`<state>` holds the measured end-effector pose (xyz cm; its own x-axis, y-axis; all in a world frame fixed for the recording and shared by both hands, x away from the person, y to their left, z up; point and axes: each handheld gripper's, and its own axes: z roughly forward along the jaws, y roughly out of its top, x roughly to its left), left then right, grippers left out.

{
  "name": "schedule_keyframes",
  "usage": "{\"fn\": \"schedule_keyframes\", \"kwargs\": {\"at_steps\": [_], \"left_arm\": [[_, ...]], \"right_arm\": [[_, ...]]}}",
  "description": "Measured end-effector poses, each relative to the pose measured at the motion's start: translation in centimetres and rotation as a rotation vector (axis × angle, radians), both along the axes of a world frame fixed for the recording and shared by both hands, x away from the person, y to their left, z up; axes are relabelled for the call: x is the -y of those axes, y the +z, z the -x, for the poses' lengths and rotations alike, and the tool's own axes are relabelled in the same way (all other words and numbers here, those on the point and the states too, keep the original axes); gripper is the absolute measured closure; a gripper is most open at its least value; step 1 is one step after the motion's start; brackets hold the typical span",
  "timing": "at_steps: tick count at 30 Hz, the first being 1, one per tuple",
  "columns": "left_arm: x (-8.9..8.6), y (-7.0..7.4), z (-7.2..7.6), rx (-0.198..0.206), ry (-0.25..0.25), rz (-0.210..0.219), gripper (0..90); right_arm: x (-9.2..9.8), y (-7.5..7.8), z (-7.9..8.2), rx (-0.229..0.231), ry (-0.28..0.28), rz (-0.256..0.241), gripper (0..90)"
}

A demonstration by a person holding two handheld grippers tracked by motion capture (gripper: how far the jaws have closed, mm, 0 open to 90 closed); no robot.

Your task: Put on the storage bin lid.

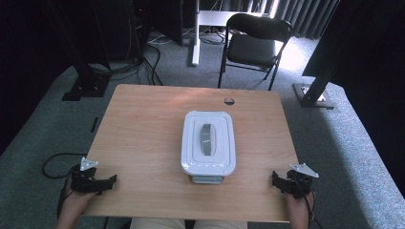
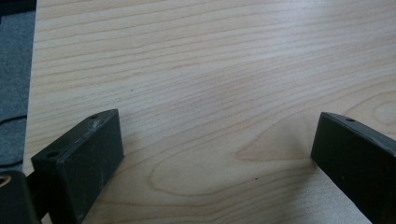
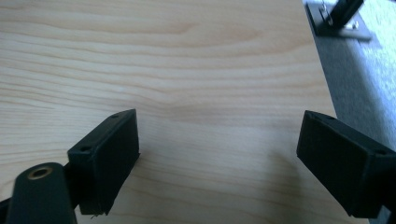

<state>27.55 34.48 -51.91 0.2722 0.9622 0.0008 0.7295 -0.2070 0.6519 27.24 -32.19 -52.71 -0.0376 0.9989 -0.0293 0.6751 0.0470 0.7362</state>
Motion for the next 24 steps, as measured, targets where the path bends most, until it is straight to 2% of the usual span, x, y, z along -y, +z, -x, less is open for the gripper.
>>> {"fn": "schedule_keyframes", "kwargs": {"at_steps": [1, 3, 5, 7, 15, 24], "left_arm": [[0.0, -0.1, 0.0, 0.005, 0.001, -0.01, 2.9], [0.0, -0.2, -0.1, 0.016, 0.009, -0.007, 2.8], [0.0, -0.3, -0.2, 0.032, 0.025, -0.005, 2.8], [0.0, -0.5, -0.3, 0.051, 0.038, 0.002, 2.8], [0.1, -0.5, -1.0, 0.052, 0.047, 0.004, 2.8], [0.1, -0.5, -1.6, 0.053, 0.066, 0.003, 2.8]], "right_arm": [[0.1, 0.0, -0.1, -0.011, -0.003, -0.011, 12.5], [0.2, 0.0, -0.1, -0.014, -0.029, -0.016, 12.5], [0.5, -0.1, -0.2, -0.023, -0.034, -0.045, 12.1], [0.6, -0.1, -0.4, -0.024, -0.047, -0.042, 12.1], [0.5, -0.1, -0.8, -0.025, -0.029, -0.044, 12.1], [0.5, -0.1, -1.0, -0.024, -0.038, -0.043, 12.1]]}}
